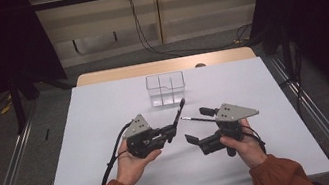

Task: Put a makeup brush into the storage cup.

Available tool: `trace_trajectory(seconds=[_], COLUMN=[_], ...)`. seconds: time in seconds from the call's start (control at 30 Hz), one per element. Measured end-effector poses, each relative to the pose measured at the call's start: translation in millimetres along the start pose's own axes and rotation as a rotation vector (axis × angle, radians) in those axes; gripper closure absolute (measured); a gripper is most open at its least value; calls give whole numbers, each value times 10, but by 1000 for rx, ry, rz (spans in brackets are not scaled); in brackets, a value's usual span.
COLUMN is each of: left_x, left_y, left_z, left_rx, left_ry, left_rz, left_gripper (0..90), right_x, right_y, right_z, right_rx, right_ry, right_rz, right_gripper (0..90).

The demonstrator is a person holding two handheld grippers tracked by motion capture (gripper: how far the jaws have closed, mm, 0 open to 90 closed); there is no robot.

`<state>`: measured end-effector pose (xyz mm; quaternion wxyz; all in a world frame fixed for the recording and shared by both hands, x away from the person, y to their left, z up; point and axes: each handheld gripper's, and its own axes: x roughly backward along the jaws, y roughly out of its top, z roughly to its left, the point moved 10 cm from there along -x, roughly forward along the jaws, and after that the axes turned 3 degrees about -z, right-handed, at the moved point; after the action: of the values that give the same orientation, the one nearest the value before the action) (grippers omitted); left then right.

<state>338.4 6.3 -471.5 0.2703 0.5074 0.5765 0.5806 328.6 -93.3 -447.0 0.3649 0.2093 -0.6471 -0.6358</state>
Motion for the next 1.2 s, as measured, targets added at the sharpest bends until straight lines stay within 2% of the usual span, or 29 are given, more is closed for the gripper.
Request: trace_trajectory(seconds=[0.2,0.27,0.4,0.47,0.53,0.7,0.8,0.87,1.0,1.2], left_x=[-26,-18,-6,-5,-9,-26,-38,-49,-75,-106], left_y=[-35,-42,-49,-57,-62,-90,-95,-132,-158,-204], left_z=[-15,-1,-10,-12,-19,-47,-70,-79,-95,-103], left_rx=[-3,-2,-1,-3,-3,-21,-24,-29,-26,-34], left_ry=[-5,0,-2,-4,-7,-6,-21,-25,-33,-34], left_rz=[3,3,3,7,5,12,21,40,46,56], left_gripper=[797,797,797,797,797,796,796,796,796,794], right_x=[-111,-151,-231,-253,-271,-288,-278,-271,-258,-268], right_y=[74,75,51,43,49,30,22,28,23,-1], right_z=[10,14,16,18,11,-27,-18,-3,-6,63], right_rx=[-12,-16,-59,-61,-54,-85,-95,-102,-123,-148], right_ry=[15,8,-5,-5,-16,-31,-22,-5,11,67], right_rz=[-30,-20,-10,-5,-10,-5,-3,-1,5,16], right_gripper=[45,61,109,139,220,353,425,486,658,743])
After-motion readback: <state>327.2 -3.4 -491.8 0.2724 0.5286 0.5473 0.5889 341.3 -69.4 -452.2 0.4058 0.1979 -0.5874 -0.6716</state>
